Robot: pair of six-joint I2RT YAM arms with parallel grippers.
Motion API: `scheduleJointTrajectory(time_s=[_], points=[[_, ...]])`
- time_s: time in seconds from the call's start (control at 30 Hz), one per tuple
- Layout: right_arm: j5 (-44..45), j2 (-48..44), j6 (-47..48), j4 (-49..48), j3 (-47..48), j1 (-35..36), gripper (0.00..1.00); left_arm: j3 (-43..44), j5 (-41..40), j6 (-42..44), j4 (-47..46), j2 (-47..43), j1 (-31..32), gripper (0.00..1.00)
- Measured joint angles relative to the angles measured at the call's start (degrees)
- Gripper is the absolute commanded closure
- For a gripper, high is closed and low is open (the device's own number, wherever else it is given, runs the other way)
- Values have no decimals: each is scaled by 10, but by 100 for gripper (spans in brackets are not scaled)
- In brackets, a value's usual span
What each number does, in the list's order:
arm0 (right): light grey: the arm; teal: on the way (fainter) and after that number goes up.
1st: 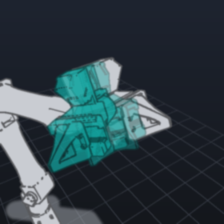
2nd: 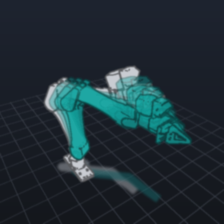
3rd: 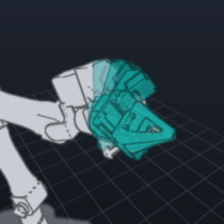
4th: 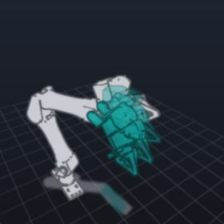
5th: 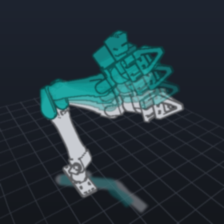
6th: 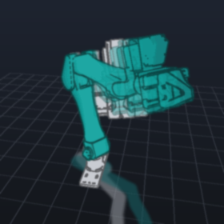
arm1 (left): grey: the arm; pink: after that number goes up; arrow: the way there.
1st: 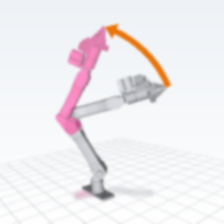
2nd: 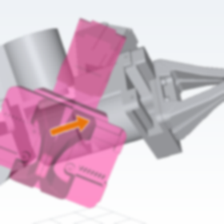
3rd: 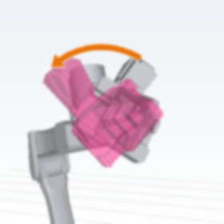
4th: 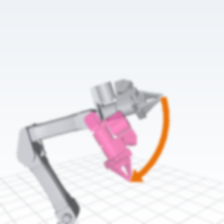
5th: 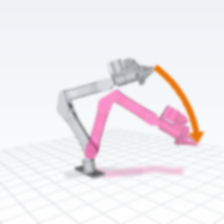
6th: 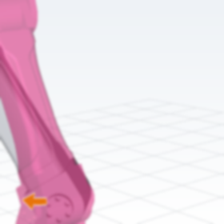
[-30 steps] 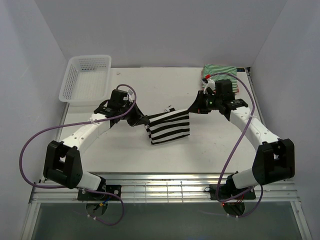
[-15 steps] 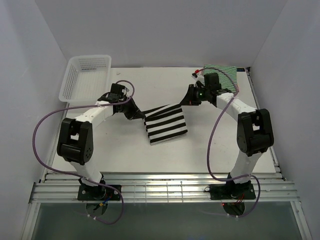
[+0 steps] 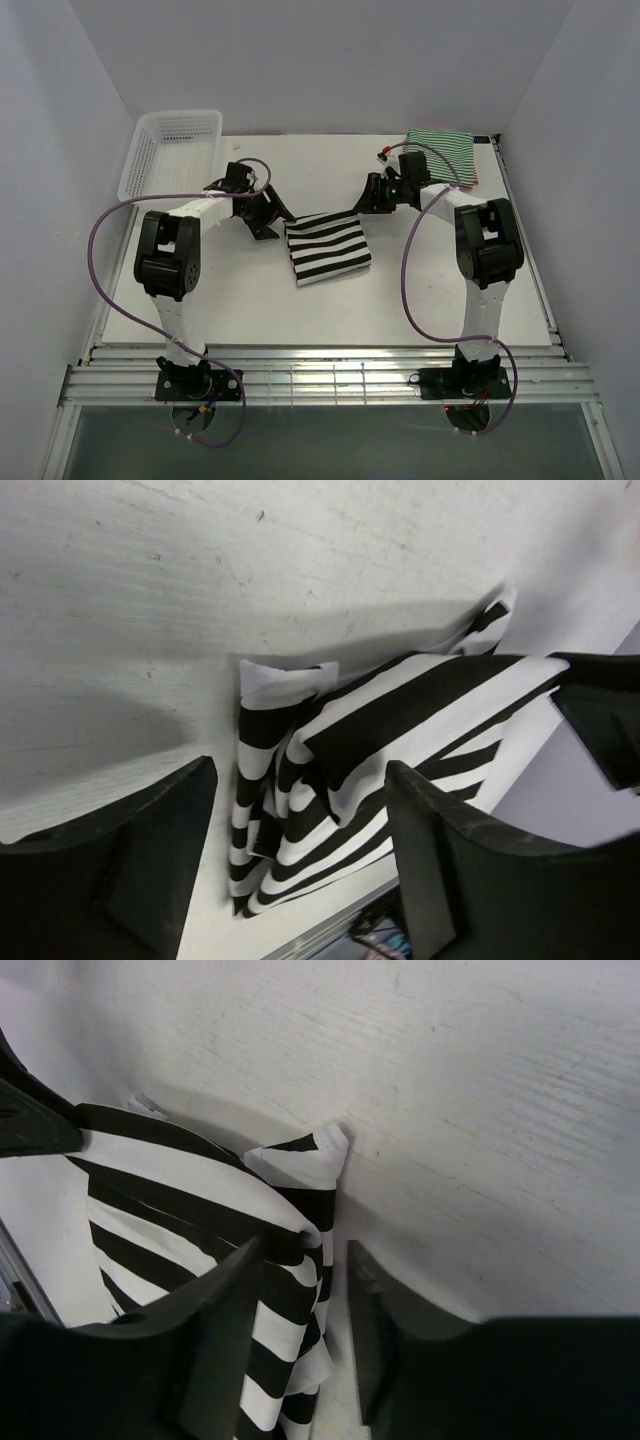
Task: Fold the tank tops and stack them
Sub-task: Fold the tank top
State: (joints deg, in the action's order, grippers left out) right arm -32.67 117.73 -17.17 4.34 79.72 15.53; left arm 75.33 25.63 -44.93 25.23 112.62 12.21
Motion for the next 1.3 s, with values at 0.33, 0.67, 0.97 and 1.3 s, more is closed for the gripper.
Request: scheduleJointTrajectory(time_s=[0.33,0.67,0.97,1.3], points=[[-9,-116,30,24,-51,2,10,-11,-18,4,5,-54,3,2],[-90,-273,27,-22,-201,51,10,-13,-20,-14,-35,-129,89,2],[-114,-168,9,-68,-245,59,10,-2,-34,-22,-48,7,79,2],[-113,-115,15,-62,-232,55,10,50,-31,3,-32,43,73,2]])
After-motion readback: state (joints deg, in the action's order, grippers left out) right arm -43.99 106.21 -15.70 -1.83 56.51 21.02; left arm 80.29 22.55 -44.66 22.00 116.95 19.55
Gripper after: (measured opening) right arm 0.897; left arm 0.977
